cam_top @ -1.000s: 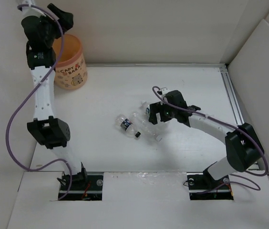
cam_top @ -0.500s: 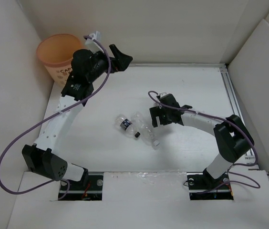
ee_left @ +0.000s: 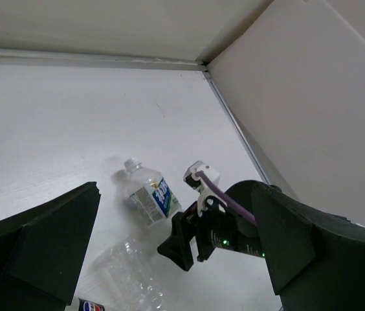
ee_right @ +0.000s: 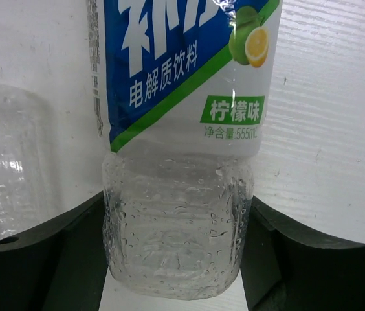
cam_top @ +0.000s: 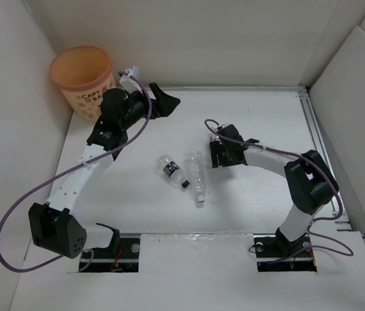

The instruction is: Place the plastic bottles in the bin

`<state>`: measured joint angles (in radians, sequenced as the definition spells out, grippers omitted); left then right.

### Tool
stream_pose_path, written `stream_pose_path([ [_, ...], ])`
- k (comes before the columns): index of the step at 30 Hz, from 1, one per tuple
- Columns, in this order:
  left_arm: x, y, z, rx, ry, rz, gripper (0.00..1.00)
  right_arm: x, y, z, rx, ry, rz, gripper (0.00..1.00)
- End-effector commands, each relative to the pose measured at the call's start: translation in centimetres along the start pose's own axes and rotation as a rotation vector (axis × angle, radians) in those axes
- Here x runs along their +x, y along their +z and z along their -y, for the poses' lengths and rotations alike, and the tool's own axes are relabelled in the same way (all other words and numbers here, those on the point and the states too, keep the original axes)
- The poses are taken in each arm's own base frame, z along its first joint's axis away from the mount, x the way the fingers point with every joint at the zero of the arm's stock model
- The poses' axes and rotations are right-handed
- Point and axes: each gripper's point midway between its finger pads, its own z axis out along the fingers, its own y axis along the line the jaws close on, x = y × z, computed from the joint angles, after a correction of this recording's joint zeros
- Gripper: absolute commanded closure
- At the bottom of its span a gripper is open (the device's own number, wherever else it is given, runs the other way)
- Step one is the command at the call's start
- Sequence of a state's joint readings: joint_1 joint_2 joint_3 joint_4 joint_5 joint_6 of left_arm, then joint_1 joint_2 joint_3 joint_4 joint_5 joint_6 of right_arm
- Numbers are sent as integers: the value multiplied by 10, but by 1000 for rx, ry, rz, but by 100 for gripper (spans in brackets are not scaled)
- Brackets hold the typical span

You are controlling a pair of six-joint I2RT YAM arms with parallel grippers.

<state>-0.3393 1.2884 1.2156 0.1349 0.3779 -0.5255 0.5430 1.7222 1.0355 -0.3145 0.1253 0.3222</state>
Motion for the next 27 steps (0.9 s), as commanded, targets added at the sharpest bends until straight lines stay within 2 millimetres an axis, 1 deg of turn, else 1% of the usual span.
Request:
stream_pose_path([
  [1,8,0,8,70,-17,6,0,-21,-2,-2,0,47,45,82],
  [2,10,0,6,71,-17,6,0,-32,-13,-3,-3,52,84,87],
  [3,14,6,3,73,-29,-6,0,-36,-19,-1,2,54,100,87],
  [4,23,6,1,87,-32,-27,0,-42,-26,0,4,58,126,91],
  [5,26,10,2,99,-53,-37,0,-50,-43,3,-4,71,164,94],
  [6,30,13,2,123,-58,-43,0,-58,-54,2,-17,76,198,98],
  [7,37,16,10,145,-56,-57,0,-64,-64,5,-45,75,223,100],
  [8,38,19,20,166,-42,-64,0,-77,-87,2,-97,74,299,100],
  [9,39,24,28,177,-13,-60,0,-83,-100,0,-146,65,335,100],
  [10,51,32,29,170,-6,-97,0,-89,-113,-5,-209,45,371,100],
  [11,52,37,56,219,22,-105,0,-92,-127,-14,-319,9,391,100],
  [12,56,42,63,225,34,-120,0,-99,-150,-19,-378,-10,448,100],
  [13,66,51,64,220,38,-143,0,-100,-161,-22,-418,-17,464,100],
  [14,74,53,76,244,39,-162,0,-100,-172,-28,-471,-40,475,100],
  [15,70,56,84,258,46,-144,0,-107,-190,-27,-491,-46,523,100],
  [16,70,56,89,273,49,-139,0,-107,-198,-30,-512,-55,533,100],
  [17,75,62,97,293,43,-144,0,-108,-208,-35,-562,-71,542,100],
  [18,70,61,103,318,49,-132,0,-109,-215,-37,-589,-81,555,100],
  [19,69,64,112,340,42,-125,0,-111,-228,-42,-623,-99,577,100],
  [20,70,66,118,379,48,-127,0,-108,-231,-46,-647,-108,571,100],
  [21,71,67,125,401,43,-130,0,-104,-241,-52,-697,-121,570,100],
  [22,65,68,132,421,40,-119,0,-108,-251,-57,-728,-129,599,100],
  [23,66,67,138,436,42,-118,0,-109,-262,-59,-748,-145,626,100],
  [24,64,70,139,442,44,-110,0,-105,-265,-63,-785,-149,610,100],
  [25,66,74,138,440,43,-113,0,-107,-275,-66,-807,-160,641,100],
  [27,62,75,144,466,23,-98,0,-105,-277,-69,-826,-170,634,100],
])
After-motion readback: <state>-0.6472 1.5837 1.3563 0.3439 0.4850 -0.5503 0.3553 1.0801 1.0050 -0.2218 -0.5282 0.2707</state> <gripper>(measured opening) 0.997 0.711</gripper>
